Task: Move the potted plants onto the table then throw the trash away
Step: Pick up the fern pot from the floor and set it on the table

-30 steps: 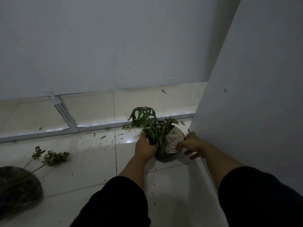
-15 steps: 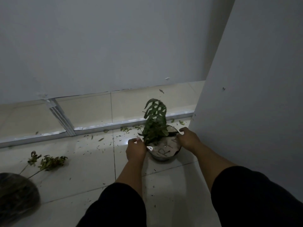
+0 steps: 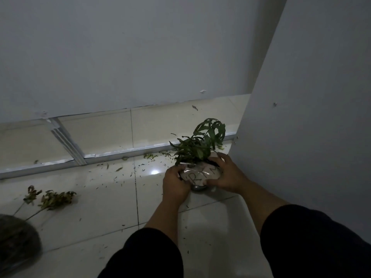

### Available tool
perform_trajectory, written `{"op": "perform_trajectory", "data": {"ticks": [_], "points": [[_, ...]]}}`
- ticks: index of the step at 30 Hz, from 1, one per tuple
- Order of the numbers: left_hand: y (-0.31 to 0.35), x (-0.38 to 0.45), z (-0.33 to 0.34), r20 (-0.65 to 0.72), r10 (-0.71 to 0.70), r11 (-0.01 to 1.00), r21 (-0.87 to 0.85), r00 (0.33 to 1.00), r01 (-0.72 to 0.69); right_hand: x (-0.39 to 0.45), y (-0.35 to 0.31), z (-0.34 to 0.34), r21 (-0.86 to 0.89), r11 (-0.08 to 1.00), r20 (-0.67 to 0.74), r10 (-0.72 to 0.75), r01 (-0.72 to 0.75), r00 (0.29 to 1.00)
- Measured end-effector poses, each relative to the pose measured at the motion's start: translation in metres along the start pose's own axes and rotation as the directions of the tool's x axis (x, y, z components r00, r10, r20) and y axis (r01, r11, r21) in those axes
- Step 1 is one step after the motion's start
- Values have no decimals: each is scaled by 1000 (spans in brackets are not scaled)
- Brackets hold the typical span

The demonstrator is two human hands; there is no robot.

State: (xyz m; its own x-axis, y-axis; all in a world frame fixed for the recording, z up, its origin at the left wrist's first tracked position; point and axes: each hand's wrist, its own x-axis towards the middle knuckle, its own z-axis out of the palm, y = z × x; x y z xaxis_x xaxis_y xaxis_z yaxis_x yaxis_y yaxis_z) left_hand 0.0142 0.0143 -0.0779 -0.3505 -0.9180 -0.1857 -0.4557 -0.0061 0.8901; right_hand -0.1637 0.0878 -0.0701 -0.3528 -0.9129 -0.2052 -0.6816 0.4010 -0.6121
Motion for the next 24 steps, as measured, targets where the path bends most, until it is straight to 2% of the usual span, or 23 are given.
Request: {"op": "perform_trajectory", "data": {"ticks": [5, 10, 24], "points": [[-2, 9, -5, -123, 108, 986, 141, 986, -91, 0, 8, 3, -107, 994, 3, -25, 25, 1000], [-2, 9, -3, 10, 260, 918, 309, 966, -250, 0, 1, 8, -79, 997, -19, 20, -21, 1000], [-10, 31, -6, 154, 237, 842, 459, 959, -282, 13, -18, 17, -223, 971, -19, 88, -89, 996]]}}
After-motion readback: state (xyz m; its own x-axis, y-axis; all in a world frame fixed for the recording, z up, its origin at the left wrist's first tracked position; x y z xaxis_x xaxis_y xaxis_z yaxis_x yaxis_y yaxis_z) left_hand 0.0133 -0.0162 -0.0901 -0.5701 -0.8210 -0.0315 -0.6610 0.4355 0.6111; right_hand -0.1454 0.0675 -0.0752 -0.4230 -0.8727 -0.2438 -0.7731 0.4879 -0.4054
